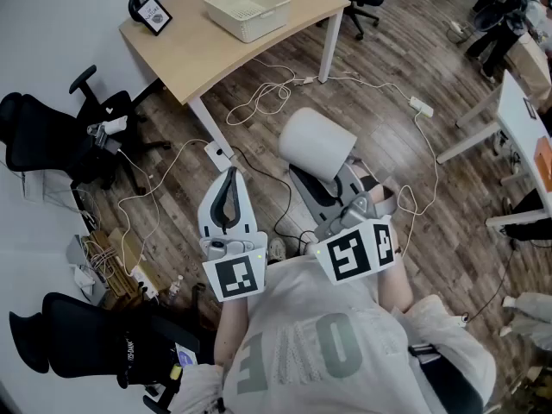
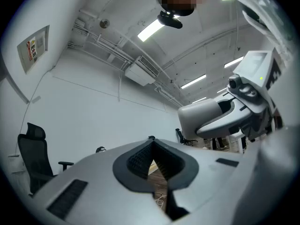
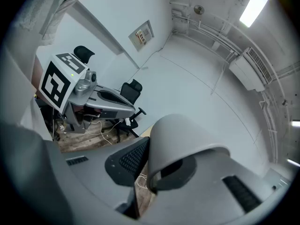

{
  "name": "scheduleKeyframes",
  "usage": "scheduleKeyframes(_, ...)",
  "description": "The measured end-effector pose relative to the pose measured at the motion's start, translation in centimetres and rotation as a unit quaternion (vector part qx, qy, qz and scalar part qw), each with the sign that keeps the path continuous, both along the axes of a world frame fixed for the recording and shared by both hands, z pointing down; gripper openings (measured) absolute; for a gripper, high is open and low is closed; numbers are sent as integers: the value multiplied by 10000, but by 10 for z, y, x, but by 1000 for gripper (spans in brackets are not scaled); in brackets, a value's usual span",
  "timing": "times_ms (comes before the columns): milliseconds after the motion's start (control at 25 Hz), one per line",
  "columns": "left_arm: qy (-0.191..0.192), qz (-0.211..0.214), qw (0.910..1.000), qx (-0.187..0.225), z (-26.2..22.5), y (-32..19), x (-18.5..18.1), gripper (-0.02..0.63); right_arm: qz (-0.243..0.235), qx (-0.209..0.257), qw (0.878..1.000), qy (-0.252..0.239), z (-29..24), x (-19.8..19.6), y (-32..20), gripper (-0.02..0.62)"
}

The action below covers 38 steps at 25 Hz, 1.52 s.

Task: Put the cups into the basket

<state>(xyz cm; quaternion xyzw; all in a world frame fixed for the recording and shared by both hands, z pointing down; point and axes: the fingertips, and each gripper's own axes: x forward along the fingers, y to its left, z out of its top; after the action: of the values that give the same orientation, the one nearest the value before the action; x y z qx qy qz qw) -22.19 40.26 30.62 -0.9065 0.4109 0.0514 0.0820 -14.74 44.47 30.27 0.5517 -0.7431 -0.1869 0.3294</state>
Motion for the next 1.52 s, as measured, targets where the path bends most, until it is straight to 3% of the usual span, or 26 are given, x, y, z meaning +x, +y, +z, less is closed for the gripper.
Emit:
scheduleKeyframes(520,100,-189,9998,-24,-1,11,4,6,-192,-83,9997,-126,5,11,11,35)
scheduleKeyframes(1040,-131,-570,9983,41,8,20,31,6,-253,-257,9992,-171,26,68,25,35)
scheduleKeyframes(1240,-166,-558,9982,111,7,-2,41,6,-210,-233,9994,-173,28,79,5,35)
scheduleKeyframes(1520,-154,-477,9983,298,7,-82,61,6,263,-332,9989,-207,41,108,-54,35)
